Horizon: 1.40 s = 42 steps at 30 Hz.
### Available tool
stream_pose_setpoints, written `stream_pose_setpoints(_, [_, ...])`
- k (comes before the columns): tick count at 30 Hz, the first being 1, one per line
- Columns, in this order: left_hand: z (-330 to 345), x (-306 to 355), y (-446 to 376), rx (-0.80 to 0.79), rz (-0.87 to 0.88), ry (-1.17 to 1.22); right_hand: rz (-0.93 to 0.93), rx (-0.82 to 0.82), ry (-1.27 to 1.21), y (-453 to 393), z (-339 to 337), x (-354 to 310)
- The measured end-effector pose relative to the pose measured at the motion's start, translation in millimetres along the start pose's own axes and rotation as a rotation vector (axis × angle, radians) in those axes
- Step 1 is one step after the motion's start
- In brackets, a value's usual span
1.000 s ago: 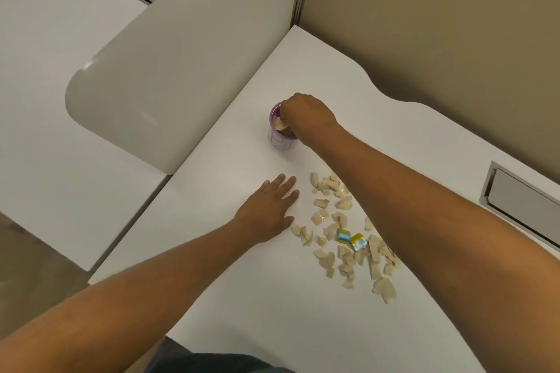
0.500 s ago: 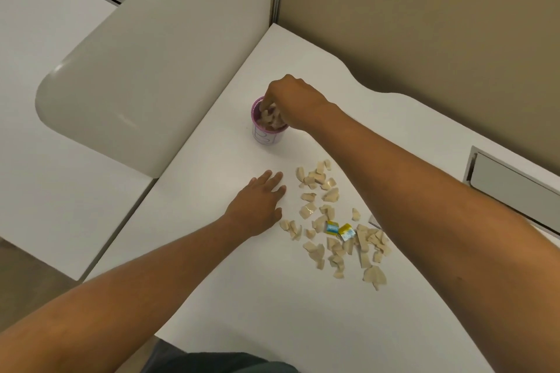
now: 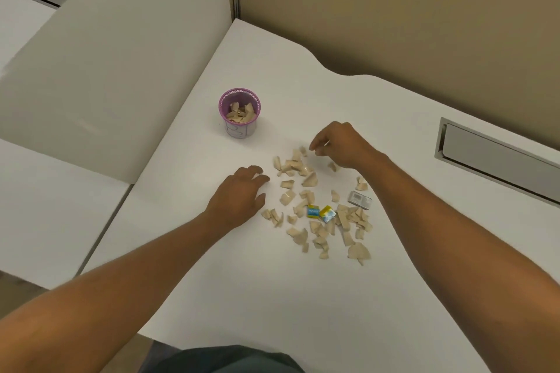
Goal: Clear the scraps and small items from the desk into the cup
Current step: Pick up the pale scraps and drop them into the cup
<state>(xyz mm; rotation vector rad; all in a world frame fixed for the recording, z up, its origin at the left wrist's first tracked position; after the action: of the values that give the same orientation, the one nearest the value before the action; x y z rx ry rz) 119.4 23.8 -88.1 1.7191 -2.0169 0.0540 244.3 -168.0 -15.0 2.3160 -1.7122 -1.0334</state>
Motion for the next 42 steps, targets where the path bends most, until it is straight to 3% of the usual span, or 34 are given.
stream_pose_setpoints(7, [-3.8, 33.4, -43.5, -0.001, 0.083, 0.022, 0.056, -0.117, -0.083, 24.0, 64.0, 46.3])
stream_pose_setpoints(12, [10.0, 42.7, -69.7, -0.113, 0.052, -0.087, 0.058, 0.277, -0.084, 20.7, 41.7, 74.0])
stream_pose_setpoints(16, [17.5, 52.8, -78.8, -0.159, 0.064, -0.232, 0.124, 0.130, -0.012, 1.8, 62.6, 85.9])
stream_pose_setpoints(19, [15.2, 54.4, -77.0, -0.152, 0.070, -0.219, 0.024, 0.072, 0.050, -0.9, 86.9, 68.1])
stream_pose_setpoints(24, [10.3, 43.6, -52.8, -0.127, 0.060, -0.145, -0.149, 0.123, 0.261, 35.5, 130.1, 35.8])
stream_pose_setpoints(30, [19.1, 35.3, -23.2, -0.129, 0.038, -0.158, -0.038, 0.133, 0.398, 71.6, 157.5, 18.6])
stream_pose_setpoints(37, [22.1, 36.8, -16.9, -0.140, -0.040, -0.203, -0.028, 0.096, 0.379, 75.7, 151.0, -2.0])
stream_pose_setpoints(42, [2.8, 31.5, -20.2, -0.100, -0.176, -0.058, -0.024, 0.082, 0.380, 70.5, 149.7, -2.4])
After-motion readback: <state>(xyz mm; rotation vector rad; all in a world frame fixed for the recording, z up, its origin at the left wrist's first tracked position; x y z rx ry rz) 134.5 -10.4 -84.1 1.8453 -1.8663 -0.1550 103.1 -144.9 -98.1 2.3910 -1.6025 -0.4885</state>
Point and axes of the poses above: each hand's wrist, its own y-axis away from the middle knuckle, its own z-axis out of the palm, x = y × z, the point moved 8 cm from there along -y, towards the middle knuckle, and after that the axes turned 5 degrees about -z, right-handed, at the moved point
